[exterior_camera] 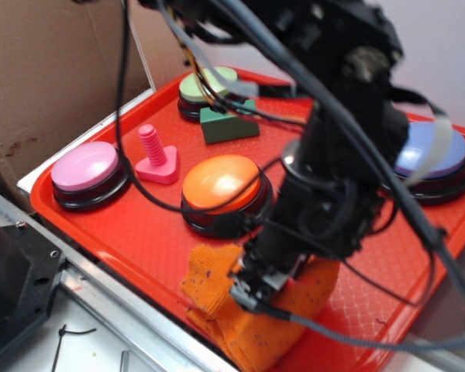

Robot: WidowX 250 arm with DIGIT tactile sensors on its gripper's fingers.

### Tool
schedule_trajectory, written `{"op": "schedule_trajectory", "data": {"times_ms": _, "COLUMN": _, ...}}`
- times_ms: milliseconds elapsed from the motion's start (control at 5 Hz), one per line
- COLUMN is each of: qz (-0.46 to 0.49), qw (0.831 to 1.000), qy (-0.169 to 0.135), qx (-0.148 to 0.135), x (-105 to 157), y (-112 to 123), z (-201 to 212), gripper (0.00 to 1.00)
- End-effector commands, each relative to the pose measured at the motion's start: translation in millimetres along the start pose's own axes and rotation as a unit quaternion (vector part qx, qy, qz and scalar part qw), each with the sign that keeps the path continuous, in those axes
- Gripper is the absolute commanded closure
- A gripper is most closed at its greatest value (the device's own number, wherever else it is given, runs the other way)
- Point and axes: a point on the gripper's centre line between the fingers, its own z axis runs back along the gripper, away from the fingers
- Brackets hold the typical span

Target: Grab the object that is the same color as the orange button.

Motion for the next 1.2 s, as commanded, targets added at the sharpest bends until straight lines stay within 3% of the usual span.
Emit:
{"op": "schedule_trajectory", "data": {"times_ms": 0, "qz": 0.103, "qw": 0.993, "qy": -0.058, "qx": -0.002, "x": -30, "y": 5, "z": 28, "gripper": 1.00}}
{"op": "schedule_trajectory", "data": {"times_ms": 200, "qz": 0.134, "qw": 0.988, "qy": -0.072, "qx": -0.004, "x": -45, "y": 11, "z": 30, "gripper": 1.00}}
{"op": "schedule_trajectory", "data": {"times_ms": 400, "qz": 0.170, "qw": 0.983, "qy": -0.073, "qx": 0.000, "x": -66, "y": -6, "z": 45, "gripper": 1.00}}
{"op": "schedule_trajectory", "data": {"times_ms": 800, "qz": 0.153, "qw": 0.986, "qy": -0.046, "qx": 0.056, "x": -72, "y": -2, "z": 84, "gripper": 1.00}}
{"op": "schedule_trajectory", "data": {"times_ms": 1000, "qz": 0.144, "qw": 0.986, "qy": -0.054, "qx": 0.059, "x": -68, "y": 0, "z": 91, "gripper": 1.00}}
